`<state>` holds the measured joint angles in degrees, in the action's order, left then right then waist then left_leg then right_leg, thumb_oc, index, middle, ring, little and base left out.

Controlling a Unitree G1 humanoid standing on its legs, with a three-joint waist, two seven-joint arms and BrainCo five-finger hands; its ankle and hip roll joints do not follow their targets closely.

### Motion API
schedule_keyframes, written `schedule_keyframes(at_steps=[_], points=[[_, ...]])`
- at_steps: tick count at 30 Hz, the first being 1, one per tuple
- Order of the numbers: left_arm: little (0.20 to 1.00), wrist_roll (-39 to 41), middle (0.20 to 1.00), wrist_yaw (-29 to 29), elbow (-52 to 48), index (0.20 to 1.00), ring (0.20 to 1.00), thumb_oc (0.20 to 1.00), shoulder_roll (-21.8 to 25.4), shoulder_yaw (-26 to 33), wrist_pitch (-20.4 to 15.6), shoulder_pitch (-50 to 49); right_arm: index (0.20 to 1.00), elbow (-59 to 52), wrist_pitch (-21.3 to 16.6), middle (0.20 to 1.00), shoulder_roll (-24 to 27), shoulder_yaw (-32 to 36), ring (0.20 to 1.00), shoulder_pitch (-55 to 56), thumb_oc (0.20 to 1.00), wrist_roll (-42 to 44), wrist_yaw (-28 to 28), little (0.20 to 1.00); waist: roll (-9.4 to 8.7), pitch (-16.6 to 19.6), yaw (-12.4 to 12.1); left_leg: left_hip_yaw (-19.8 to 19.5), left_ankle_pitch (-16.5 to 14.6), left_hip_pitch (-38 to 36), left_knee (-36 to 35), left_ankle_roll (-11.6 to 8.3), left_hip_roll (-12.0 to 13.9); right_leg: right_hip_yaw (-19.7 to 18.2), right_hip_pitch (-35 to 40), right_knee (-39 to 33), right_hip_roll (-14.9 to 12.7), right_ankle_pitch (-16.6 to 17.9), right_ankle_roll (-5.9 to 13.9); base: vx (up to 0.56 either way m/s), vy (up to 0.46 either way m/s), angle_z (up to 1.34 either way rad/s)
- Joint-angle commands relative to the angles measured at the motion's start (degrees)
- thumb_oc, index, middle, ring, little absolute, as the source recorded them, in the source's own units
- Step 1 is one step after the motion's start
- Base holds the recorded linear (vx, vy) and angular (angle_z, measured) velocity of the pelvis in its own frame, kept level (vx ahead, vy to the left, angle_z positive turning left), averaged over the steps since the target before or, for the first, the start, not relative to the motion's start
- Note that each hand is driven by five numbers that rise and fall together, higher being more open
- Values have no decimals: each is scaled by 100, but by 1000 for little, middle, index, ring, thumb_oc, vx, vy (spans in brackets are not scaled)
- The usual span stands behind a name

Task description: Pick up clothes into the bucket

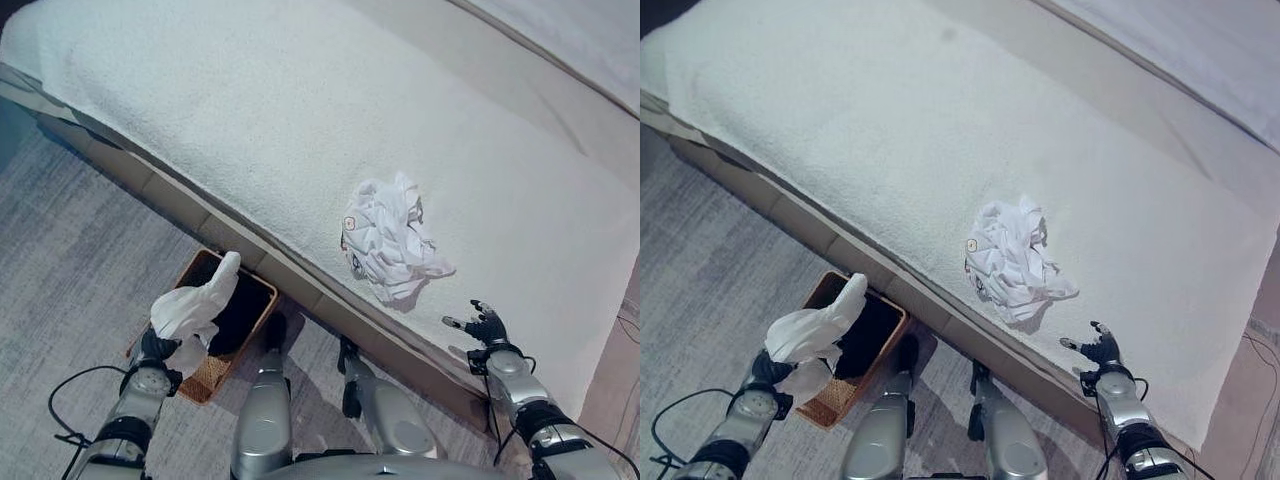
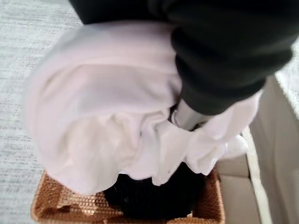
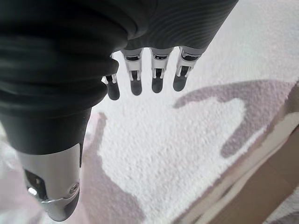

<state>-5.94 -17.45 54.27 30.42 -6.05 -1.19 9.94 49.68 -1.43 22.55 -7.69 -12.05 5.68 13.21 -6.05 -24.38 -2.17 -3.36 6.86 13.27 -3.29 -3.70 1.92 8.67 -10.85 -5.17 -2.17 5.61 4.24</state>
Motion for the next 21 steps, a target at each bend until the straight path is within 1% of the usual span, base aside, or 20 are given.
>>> schedule_keyframes(at_steps=[1,3,4,5,10,11,13,14,16,17,21], points=[[200,24,200,-335,137,200,200,200,269,-23,44,128,1000,-98,-107,1000,144,-203,1000,-155,1000,0,251,1000,-187,149,106,29,-85,215,240,178,-138,104,-377,284,-215,264,275,0,0,0],[200,5,200,-466,234,200,200,200,302,-41,117,236,1000,-55,-113,1000,119,-250,1000,-238,1000,27,286,1000,-201,95,115,31,-79,243,211,180,-132,96,-420,275,-206,272,279,0,0,0],[325,-11,325,-490,292,325,325,325,295,-47,159,288,1000,-51,-109,1000,99,-273,1000,-286,1000,52,298,1000,-201,67,116,38,-79,260,213,178,-127,93,-444,279,-208,277,280,0,0,0],[1000,-31,1000,-540,259,1000,1000,1000,299,-57,212,315,1000,-60,-106,1000,107,-279,1000,-305,1000,64,323,1000,-201,46,121,41,-82,272,217,176,-126,85,-456,281,-208,276,278,0,0,0],[1000,-216,1000,-513,659,1000,1000,1000,287,-128,513,638,1000,-257,-75,1000,94,-325,1000,-521,1000,167,394,1000,-213,-53,161,64,-58,298,166,160,-105,87,-505,263,-202,292,281,0,0,0],[1000,-216,1000,-513,659,1000,1000,1000,286,-128,514,640,1000,-260,-72,1000,94,-324,1000,-521,1000,166,394,1000,-212,-55,161,63,-57,296,164,160,-105,87,-503,263,-202,292,281,0,0,0],[1000,-344,1000,-497,732,1000,1000,1000,270,-89,631,637,1000,-680,-140,1000,152,-237,1000,-567,1000,239,500,1000,-196,-56,169,61,-57,271,127,157,-100,80,-491,249,-202,284,282,0,0,0],[1000,-345,1000,-496,730,1000,1000,1000,269,-90,632,636,1000,-688,-136,1000,152,-236,1000,-561,1000,238,500,1000,-195,-56,168,61,-57,269,126,157,-100,80,-490,248,-202,284,282,0,0,0],[1000,-606,1000,-408,805,1000,1000,1000,232,-73,774,536,1000,-1167,-235,1000,234,-120,1000,-544,1000,219,625,1000,-173,-34,180,68,-73,237,101,157,-103,71,-467,233,-201,277,284,0,0,0],[1000,-608,1000,-407,805,1000,1000,1000,231,-74,774,535,1000,-1174,-231,1000,235,-118,1000,-539,1000,218,625,1000,-172,-35,178,68,-74,234,100,157,-103,71,-465,233,-201,276,284,0,0,0],[1000,-681,1000,-311,1016,1000,1000,1000,118,50,832,407,1000,-1837,-336,1000,351,77,1000,-522,1000,215,761,1000,-143,8,192,62,-86,196,75,157,-108,66,-435,215,-209,263,280,0,0,0]])
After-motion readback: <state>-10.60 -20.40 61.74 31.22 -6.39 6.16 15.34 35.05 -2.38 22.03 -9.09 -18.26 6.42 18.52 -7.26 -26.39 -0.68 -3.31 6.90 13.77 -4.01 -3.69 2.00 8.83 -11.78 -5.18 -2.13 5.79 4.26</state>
